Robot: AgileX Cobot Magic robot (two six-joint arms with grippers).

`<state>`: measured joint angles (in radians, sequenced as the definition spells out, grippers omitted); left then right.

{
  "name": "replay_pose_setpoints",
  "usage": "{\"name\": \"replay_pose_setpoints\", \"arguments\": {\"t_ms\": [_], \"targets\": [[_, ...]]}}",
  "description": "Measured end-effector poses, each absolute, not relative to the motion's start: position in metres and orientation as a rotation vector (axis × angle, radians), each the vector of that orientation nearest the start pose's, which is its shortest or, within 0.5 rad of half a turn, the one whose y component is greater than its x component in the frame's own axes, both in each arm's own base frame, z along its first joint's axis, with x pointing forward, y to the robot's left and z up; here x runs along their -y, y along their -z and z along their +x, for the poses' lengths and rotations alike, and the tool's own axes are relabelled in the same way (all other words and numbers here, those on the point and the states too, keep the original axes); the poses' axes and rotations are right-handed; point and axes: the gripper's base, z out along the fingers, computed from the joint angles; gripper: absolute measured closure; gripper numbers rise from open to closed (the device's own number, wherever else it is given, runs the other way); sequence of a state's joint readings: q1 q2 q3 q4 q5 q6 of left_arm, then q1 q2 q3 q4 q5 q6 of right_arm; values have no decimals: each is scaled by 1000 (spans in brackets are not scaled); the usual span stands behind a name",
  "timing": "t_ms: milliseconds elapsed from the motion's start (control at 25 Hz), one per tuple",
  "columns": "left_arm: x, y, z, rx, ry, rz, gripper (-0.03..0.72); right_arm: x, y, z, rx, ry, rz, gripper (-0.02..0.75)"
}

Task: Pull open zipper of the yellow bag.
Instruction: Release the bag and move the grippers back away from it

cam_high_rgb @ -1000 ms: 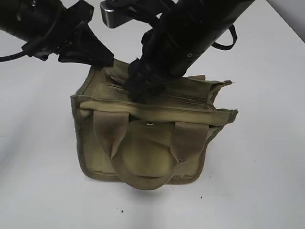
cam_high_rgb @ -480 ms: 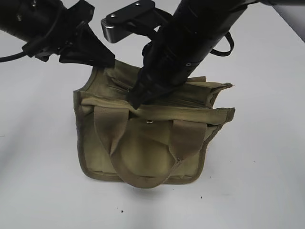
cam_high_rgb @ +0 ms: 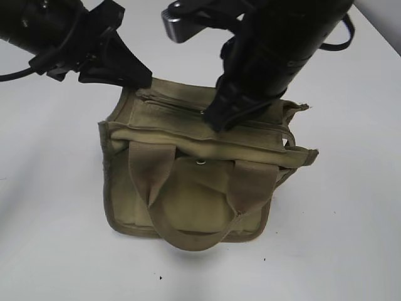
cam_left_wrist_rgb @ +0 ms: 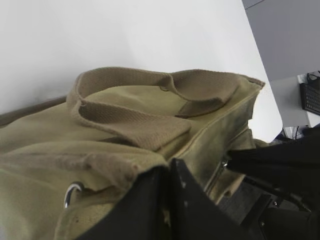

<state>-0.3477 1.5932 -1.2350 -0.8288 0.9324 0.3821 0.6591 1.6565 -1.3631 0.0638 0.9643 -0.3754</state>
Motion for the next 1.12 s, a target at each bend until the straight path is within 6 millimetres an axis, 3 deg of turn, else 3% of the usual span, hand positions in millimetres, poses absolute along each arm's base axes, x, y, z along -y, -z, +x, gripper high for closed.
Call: {"name": "replay_pose_setpoints", "arguments": {"t_ms": [400, 560, 720, 800, 920, 1000, 1120], "targets": [[162, -297, 294, -2564, 976, 467, 669, -141, -298, 286, -2695, -91, -1129, 736], [162, -296, 294, -2565, 973, 470, 669, -130, -298, 291, -2734, -123, -1060, 736], [161, -296, 294, -2567, 958, 479, 657, -135, -300, 288, -2748, -256, -1004, 736], [159, -297, 293, -2570, 919, 506, 616, -136, -303, 286, -2754, -301, -960, 732], [151, -307, 286, -2550, 803, 587, 494, -133, -315, 279, -2744, -305, -881, 717], [143, -321, 277, -2510, 713, 639, 413, -127, -328, 269, -2721, -285, -829, 708], [130, -344, 259, -2454, 605, 652, 369, -114, -342, 248, -2698, -237, -752, 702]]}}
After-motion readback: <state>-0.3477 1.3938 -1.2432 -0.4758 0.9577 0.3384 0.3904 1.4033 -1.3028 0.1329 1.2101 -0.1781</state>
